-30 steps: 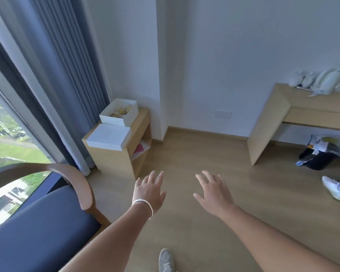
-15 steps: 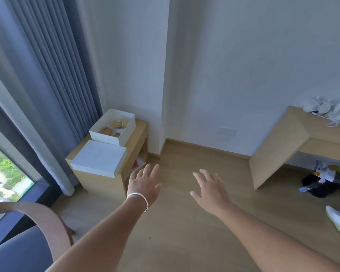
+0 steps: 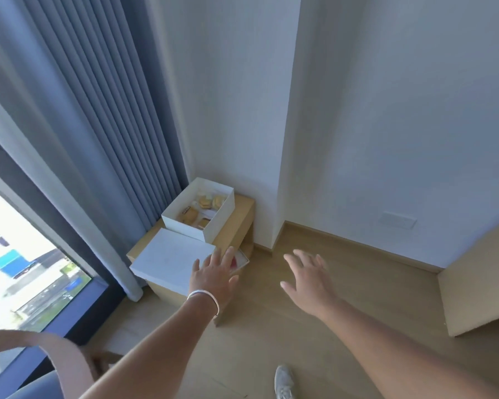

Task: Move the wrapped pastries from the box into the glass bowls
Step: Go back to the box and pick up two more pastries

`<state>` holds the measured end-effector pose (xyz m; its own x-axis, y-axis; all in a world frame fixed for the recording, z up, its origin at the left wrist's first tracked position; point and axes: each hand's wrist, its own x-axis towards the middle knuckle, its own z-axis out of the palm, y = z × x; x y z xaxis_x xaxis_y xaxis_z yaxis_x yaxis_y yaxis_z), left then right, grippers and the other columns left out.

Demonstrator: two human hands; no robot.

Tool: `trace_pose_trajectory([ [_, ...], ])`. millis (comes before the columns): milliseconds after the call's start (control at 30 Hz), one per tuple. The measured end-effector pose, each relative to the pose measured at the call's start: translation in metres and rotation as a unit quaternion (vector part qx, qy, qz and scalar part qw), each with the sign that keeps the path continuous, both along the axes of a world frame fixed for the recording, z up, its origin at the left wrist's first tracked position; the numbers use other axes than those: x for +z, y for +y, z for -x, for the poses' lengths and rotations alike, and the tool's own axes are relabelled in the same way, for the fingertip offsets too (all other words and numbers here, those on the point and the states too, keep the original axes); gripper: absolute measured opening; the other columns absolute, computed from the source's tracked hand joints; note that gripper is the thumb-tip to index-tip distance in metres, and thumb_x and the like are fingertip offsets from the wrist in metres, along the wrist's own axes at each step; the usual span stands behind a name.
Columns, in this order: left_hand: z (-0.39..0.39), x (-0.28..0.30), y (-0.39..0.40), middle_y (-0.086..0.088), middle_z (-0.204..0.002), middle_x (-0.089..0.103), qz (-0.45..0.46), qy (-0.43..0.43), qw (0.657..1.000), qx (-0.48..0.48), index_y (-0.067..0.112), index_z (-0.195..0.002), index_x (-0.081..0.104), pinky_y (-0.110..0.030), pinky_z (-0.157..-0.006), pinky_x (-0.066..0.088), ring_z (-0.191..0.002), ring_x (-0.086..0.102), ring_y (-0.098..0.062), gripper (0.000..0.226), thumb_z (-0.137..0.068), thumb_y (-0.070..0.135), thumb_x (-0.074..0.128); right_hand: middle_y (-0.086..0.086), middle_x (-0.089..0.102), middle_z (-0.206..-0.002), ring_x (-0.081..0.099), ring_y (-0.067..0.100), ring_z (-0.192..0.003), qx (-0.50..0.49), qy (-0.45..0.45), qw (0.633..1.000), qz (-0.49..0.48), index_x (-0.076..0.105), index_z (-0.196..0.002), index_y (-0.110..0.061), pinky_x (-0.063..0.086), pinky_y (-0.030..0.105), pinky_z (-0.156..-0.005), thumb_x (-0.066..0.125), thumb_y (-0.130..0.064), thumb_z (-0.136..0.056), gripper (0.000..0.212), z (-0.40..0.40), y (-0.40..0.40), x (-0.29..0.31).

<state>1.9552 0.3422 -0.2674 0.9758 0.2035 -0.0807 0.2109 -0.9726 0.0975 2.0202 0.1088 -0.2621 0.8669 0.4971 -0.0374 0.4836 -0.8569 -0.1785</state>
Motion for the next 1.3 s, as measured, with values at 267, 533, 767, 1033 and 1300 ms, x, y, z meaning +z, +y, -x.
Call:
trace_pose_trajectory([
  [267, -0.130, -0.002, 0.005, -0.001, -0.158, 0.022, -0.020, -0.002, 0.999, 0.048, 0.033, -0.148, 0.009, -0.050, -0.115, 0.022, -0.140, 0.033, -0.029, 0.070, -0.092, 0.057, 0.043, 0.005, 0.029, -0.155, 0.024, 0.021, -0.143, 0.060, -0.009, 0.998, 0.008, 0.029, -0.148, -0.025, 0.014, 0.045, -0.120, 0.046, -0.053, -0.093, 0.064, -0.145, 0.013, 0.006],
  [533, -0.208, -0.011, 0.029, -0.003, -0.161, 0.016, -0.029, 0.030, 0.997, 0.058, 0.031, -0.149, 0.003, -0.050, -0.116, 0.018, -0.144, 0.026, -0.029, 0.074, -0.093, 0.057, 0.043, 0.004, 0.029, -0.155, 0.022, 0.020, -0.144, 0.081, -0.001, 0.997, 0.014, 0.026, -0.149, -0.024, 0.015, 0.045, -0.120, 0.044, -0.053, -0.095, 0.064, -0.244, 0.044, 0.009],
  [767, -0.303, -0.026, 0.072, -0.005, -0.160, 0.017, -0.023, 0.024, 0.999, 0.039, 0.029, -0.150, -0.001, -0.051, -0.115, 0.021, -0.142, 0.029, -0.029, 0.073, -0.095, 0.054, 0.040, 0.005, 0.028, -0.156, 0.023, 0.023, -0.144, 0.083, 0.002, 0.996, 0.029, 0.026, -0.149, -0.023, 0.019, 0.045, -0.119, 0.044, -0.054, -0.095, 0.065, -0.323, 0.086, 0.005],
  [1033, -0.410, -0.016, 0.141, -0.007, -0.158, 0.020, -0.006, -0.013, 0.999, 0.029, 0.023, -0.151, 0.001, -0.050, -0.115, 0.025, -0.140, 0.033, -0.028, 0.071, -0.096, 0.048, 0.039, 0.006, 0.020, -0.160, 0.019, 0.025, -0.144, 0.104, -0.002, 0.993, 0.056, 0.021, -0.152, -0.024, 0.014, 0.040, -0.119, 0.045, -0.049, -0.097, 0.065, -0.427, 0.155, 0.027],
  [1300, -0.421, -0.026, 0.236, -0.004, -0.158, 0.020, 0.012, 0.005, 0.993, 0.121, 0.026, -0.152, -0.001, -0.049, -0.116, 0.022, -0.141, 0.029, -0.026, 0.070, -0.097, 0.052, 0.033, 0.005, 0.013, -0.162, 0.010, 0.021, -0.148, 0.185, 0.007, 0.980, 0.070, 0.014, -0.154, -0.025, 0.005, 0.038, -0.122, 0.042, -0.048, -0.099, 0.066, -0.479, 0.259, 0.029],
])
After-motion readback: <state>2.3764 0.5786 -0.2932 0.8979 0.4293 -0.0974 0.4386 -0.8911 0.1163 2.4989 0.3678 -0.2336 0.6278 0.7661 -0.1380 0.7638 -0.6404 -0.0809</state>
